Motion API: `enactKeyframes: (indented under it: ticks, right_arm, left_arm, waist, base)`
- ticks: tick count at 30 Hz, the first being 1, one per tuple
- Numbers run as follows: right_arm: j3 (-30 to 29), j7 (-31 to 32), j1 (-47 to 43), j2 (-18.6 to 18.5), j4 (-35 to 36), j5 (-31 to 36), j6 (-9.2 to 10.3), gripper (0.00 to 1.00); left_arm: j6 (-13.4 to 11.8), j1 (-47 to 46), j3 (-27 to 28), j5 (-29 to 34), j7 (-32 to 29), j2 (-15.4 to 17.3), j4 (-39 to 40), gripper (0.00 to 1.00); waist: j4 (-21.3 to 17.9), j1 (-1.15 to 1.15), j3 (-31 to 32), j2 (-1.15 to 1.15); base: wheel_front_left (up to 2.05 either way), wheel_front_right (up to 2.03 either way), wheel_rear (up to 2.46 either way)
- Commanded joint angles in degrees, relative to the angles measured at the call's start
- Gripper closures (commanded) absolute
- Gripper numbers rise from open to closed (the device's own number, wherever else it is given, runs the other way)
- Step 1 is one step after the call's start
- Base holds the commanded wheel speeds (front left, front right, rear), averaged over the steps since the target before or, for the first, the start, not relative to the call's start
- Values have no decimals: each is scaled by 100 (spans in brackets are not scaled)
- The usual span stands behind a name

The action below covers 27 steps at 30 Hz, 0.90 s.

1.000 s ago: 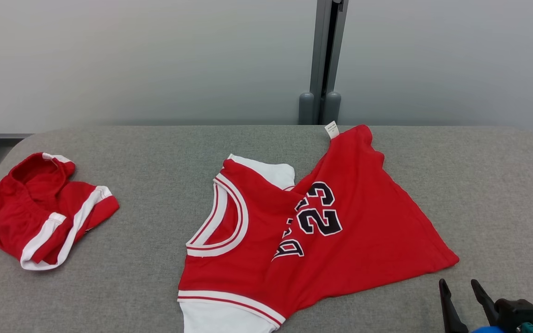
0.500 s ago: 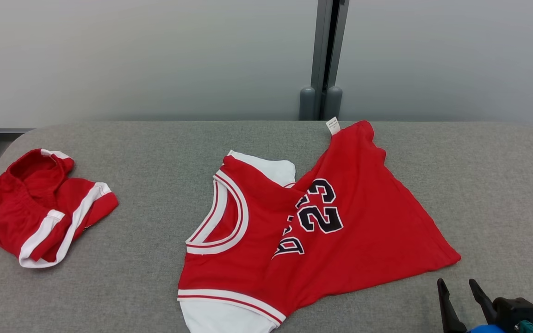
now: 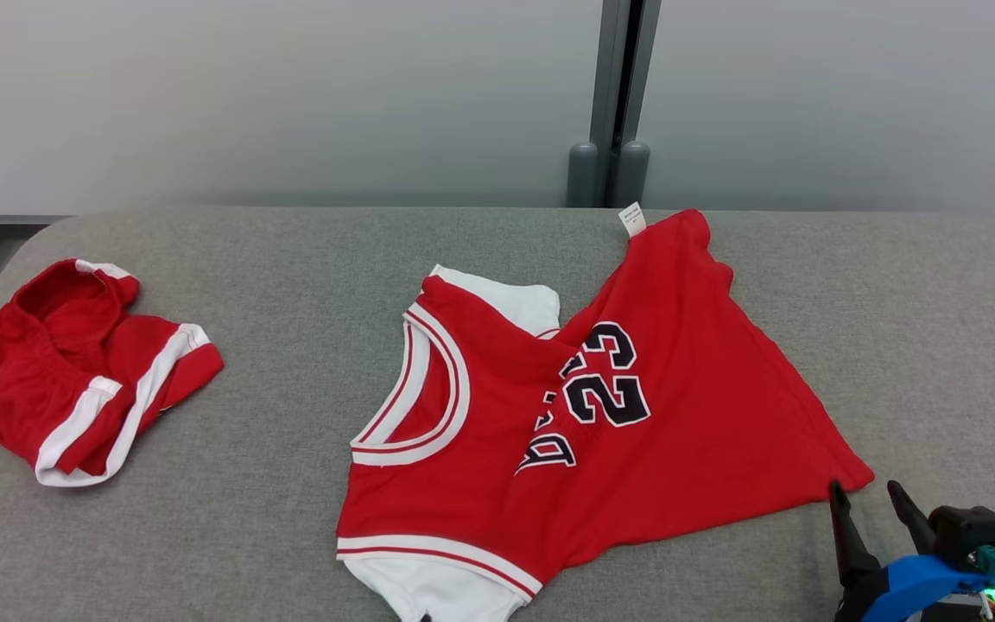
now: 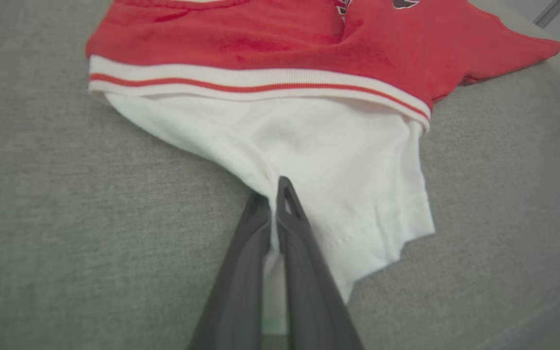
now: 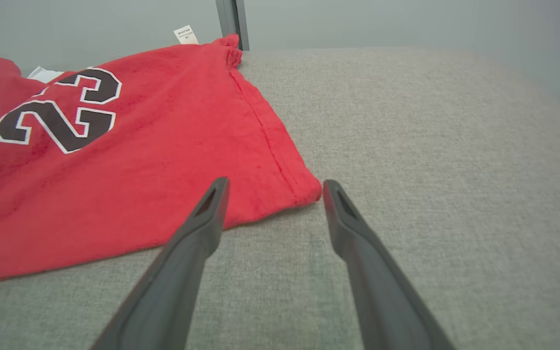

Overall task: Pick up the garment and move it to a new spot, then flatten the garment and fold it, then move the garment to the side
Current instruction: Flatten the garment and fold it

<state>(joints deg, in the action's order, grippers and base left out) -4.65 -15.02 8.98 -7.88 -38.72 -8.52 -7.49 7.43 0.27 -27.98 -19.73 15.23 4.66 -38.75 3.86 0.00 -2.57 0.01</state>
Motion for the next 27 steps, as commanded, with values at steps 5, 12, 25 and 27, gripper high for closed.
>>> enactKeyframes:
  ticks: [5, 12, 25, 27]
  right_arm:
    - [-103, -22, 418, -118, -362, 81, -1, 0]
    - [-320, -22, 795, -224, -1119, 183, -1, 0]
    - [-178, 1, 1110, 38, -1706, -92, -6, 100]
    - [-116, -2, 1088, 48, -1568, -199, -6, 100]
  left_arm:
    - [6, -224, -30, -80, -7, 61, 260, 100]
    - [6, -309, -52, -55, -7, 70, 592, 100]
    - [6, -379, -143, -41, -7, 31, 807, 100]
    - [6, -377, -131, -47, -7, 32, 831, 100]
  waist:
    - [123, 0, -163, -1]
    - [273, 0, -331, -1]
    - [371, 0, -484, -1]
    - [370, 0, -473, -1]
  base:
    - [0, 0, 0]
    - [0, 0, 0]
    - [0, 0, 0]
    - [0, 0, 0]
